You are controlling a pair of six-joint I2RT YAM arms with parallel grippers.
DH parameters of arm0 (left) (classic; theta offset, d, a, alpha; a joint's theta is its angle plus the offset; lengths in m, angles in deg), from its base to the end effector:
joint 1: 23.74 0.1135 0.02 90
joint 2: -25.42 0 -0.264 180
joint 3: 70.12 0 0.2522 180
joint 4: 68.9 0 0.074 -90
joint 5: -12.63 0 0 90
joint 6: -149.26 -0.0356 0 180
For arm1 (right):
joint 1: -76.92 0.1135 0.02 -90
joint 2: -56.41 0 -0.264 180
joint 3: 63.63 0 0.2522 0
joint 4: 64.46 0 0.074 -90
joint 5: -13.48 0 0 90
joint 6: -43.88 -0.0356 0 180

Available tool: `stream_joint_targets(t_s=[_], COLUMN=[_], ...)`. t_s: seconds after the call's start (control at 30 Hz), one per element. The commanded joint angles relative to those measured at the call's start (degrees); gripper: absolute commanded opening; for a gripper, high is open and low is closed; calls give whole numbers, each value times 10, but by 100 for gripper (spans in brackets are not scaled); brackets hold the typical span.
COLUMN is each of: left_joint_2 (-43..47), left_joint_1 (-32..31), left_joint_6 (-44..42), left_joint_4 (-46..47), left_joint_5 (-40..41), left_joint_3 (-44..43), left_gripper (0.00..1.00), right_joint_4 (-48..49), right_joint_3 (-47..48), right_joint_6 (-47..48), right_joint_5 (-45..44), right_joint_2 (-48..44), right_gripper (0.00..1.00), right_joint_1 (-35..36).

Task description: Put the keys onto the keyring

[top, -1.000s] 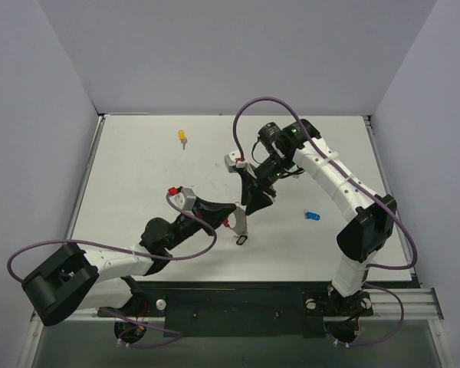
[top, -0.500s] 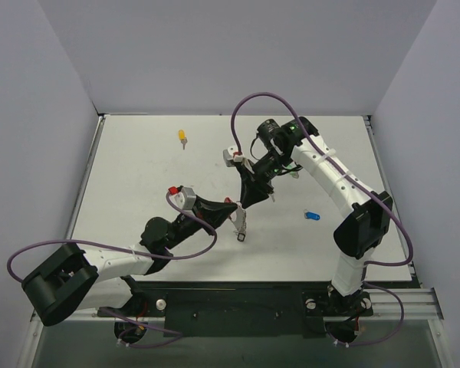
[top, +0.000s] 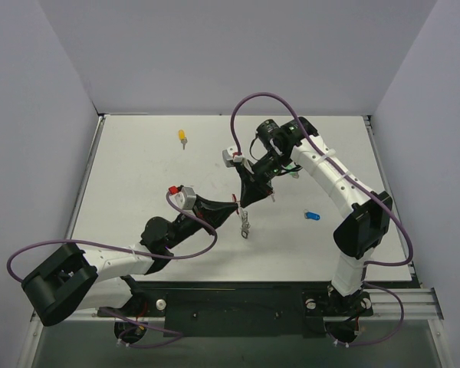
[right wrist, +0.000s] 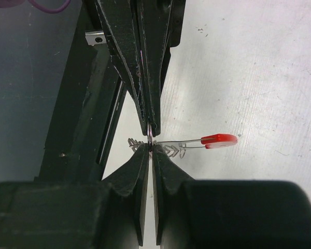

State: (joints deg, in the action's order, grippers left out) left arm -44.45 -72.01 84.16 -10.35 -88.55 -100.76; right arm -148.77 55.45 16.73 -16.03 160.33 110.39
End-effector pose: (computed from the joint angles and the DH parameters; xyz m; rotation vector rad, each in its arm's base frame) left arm 0.1461 -0.1742 0.2379 0.4473 1.2601 -1.2175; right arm 0.2828 0.2241 0.3502 -1.8632 1.3397 1.1804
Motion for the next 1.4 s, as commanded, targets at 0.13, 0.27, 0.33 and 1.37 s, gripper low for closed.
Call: stream_joint_targets(t_s=[0.13, 0.27, 0.33, 1.37], left_joint_2=[1, -3, -6, 189], left_joint_1=[-1, -1, -1, -9], left_joint_6=[8, 11, 13, -168], left_joint_4=[200, 199, 200, -349], left_joint_5=[-9, -9, -9, -48], left_joint_3=[-28, -28, -26, -53], left_gripper=[0, 0, 0, 36], right_joint_4=[-23, -38, -50, -83], right_joint_3=[8, 21, 21, 38], right_joint_6=[7, 8, 19, -35], right_joint_5=[39, 35, 37, -322], right_joint_2=[0, 6, 6, -22], right_gripper=[1, 0, 0, 0], right_joint_1=[6, 7, 6, 90])
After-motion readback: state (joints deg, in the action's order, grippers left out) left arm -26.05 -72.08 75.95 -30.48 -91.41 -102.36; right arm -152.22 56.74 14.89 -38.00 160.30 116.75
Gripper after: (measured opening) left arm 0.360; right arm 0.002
